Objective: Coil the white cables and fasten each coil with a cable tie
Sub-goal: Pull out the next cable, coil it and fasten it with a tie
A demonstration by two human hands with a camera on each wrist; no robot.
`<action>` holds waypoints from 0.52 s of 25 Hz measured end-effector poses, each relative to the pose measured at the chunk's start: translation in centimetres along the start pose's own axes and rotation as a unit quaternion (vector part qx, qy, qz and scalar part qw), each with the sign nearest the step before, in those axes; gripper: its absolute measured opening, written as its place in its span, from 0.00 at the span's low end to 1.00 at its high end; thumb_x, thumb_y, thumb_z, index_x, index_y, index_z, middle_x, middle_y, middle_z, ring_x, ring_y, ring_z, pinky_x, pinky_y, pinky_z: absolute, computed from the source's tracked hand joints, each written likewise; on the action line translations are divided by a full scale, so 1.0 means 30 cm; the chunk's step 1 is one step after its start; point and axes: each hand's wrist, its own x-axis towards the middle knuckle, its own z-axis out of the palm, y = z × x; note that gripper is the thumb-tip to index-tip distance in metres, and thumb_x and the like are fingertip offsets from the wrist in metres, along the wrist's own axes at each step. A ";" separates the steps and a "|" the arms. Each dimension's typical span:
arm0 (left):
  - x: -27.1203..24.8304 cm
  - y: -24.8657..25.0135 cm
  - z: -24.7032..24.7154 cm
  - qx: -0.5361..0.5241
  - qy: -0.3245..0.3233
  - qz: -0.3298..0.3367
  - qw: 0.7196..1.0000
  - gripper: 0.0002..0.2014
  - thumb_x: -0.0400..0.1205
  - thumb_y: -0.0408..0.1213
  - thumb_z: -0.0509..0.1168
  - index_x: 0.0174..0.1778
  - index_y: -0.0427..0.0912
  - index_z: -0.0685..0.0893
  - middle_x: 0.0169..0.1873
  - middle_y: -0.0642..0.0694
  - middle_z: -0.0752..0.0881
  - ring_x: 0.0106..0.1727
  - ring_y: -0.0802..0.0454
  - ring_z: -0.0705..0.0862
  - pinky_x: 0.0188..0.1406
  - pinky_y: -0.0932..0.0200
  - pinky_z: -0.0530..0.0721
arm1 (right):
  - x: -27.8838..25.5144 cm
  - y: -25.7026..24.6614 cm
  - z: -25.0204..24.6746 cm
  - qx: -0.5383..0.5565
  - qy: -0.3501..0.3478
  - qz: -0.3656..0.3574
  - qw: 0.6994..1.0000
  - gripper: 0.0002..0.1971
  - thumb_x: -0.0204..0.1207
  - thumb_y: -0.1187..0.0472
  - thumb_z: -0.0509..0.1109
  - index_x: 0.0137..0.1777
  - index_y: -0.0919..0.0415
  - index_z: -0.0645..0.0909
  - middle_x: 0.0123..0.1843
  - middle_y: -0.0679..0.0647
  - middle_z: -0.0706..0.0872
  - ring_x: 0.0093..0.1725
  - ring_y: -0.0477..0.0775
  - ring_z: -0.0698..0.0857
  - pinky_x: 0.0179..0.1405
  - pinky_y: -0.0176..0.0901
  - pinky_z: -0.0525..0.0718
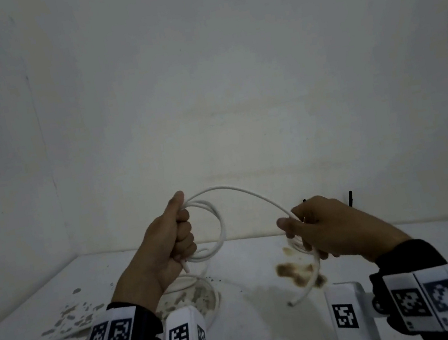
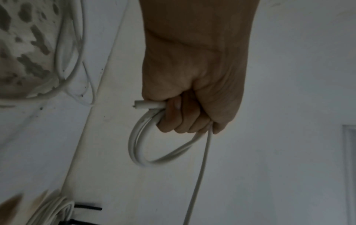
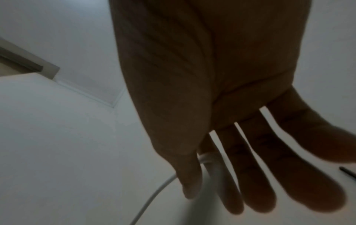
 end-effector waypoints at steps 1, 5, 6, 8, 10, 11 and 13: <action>0.007 -0.006 -0.010 -0.005 0.010 -0.005 1.000 0.22 0.85 0.55 0.60 0.29 0.49 0.64 0.15 0.54 0.57 0.13 0.58 0.53 0.13 0.68 0.54 | -0.005 0.002 -0.003 -0.007 -0.007 0.007 1.000 0.20 0.85 0.43 0.63 0.42 0.57 0.85 0.30 0.51 0.85 0.23 0.47 0.80 0.22 0.36 0.75; 0.017 -0.026 -0.017 -0.019 0.010 -0.021 1.000 0.22 0.85 0.55 0.60 0.29 0.49 0.63 0.15 0.54 0.56 0.13 0.58 0.53 0.12 0.68 0.54 | 0.016 -0.029 0.027 0.022 0.072 -0.016 0.997 0.24 0.86 0.44 0.62 0.35 0.59 0.84 0.21 0.43 0.78 0.19 0.40 0.73 0.22 0.33 0.70; 0.014 -0.027 -0.012 -0.022 0.000 -0.026 0.999 0.23 0.85 0.55 0.60 0.29 0.49 0.64 0.15 0.54 0.56 0.12 0.59 0.53 0.12 0.68 0.55 | 0.031 -0.040 0.045 0.095 0.116 -0.017 0.989 0.23 0.86 0.45 0.62 0.37 0.61 0.83 0.23 0.48 0.78 0.18 0.42 0.72 0.20 0.34 0.69; 0.004 -0.030 0.006 -0.028 -0.023 -0.037 0.999 0.23 0.84 0.56 0.60 0.28 0.49 0.64 0.15 0.54 0.56 0.12 0.59 0.53 0.11 0.69 0.55 | 0.038 -0.077 0.075 0.296 0.133 -0.013 0.946 0.19 0.86 0.49 0.64 0.43 0.65 0.81 0.25 0.55 0.76 0.15 0.46 0.71 0.16 0.35 0.67; -0.003 -0.033 0.024 -0.030 -0.038 -0.046 0.998 0.23 0.84 0.56 0.60 0.28 0.49 0.64 0.14 0.55 0.56 0.12 0.60 0.53 0.10 0.69 0.55 | 0.031 -0.104 0.084 0.424 0.046 -0.031 0.904 0.14 0.87 0.53 0.64 0.51 0.66 0.78 0.29 0.57 0.79 0.21 0.53 0.79 0.20 0.40 0.76; -0.004 -0.033 0.030 -0.028 -0.041 -0.047 0.998 0.23 0.85 0.56 0.59 0.28 0.49 0.64 0.14 0.55 0.56 0.11 0.59 0.53 0.10 0.69 0.55 | 0.021 -0.114 0.079 0.449 -0.010 -0.047 0.892 0.11 0.87 0.55 0.64 0.54 0.65 0.77 0.33 0.59 0.82 0.27 0.57 0.83 0.25 0.43 0.81; -0.001 -0.033 0.029 -0.031 -0.045 -0.051 0.997 0.23 0.85 0.56 0.58 0.28 0.49 0.63 0.14 0.55 0.56 0.11 0.59 0.53 0.10 0.69 0.55 | 0.000 -0.123 0.062 0.430 -0.064 -0.084 0.897 0.08 0.86 0.60 0.64 0.56 0.66 0.78 0.40 0.62 0.85 0.36 0.63 0.88 0.34 0.46 0.87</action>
